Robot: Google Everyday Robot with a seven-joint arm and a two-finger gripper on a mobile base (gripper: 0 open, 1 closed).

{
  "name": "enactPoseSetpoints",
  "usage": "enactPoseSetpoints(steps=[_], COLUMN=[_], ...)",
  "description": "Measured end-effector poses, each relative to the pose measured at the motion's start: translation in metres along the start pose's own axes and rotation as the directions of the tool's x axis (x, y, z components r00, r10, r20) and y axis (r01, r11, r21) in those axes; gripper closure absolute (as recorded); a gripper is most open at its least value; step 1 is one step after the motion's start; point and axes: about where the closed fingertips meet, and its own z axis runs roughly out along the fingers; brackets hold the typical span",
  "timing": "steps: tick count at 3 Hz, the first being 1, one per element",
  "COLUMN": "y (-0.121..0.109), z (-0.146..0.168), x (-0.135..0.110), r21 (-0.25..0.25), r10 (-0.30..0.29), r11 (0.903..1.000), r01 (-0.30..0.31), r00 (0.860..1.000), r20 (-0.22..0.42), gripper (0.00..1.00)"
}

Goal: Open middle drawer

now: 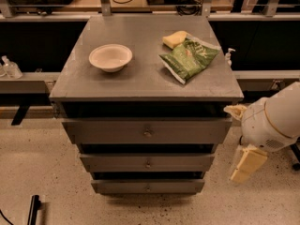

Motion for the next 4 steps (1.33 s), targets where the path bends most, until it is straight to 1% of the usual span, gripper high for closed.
enactPoseSetpoints(steps=[1, 2, 3, 4], y=[0.012, 0.012, 0.013, 0.026], z=[0.051, 0.051, 0.092, 0.161], x=[0.071, 0.071, 0.058, 0.043], r21=[-0.017, -0.017, -0.047, -0.085], r10=[0.01, 0.01, -0.058, -0.125], r11=[0.9998, 0.9998, 0.9971, 0.9876], r01=[-0.01, -0.01, 0.06, 0.132], r00=[1.0, 1.0, 0.998, 0.988], r20=[-0.021, -0.021, 0.035, 0.089], gripper=[0.0, 0.0, 0.0, 0.0])
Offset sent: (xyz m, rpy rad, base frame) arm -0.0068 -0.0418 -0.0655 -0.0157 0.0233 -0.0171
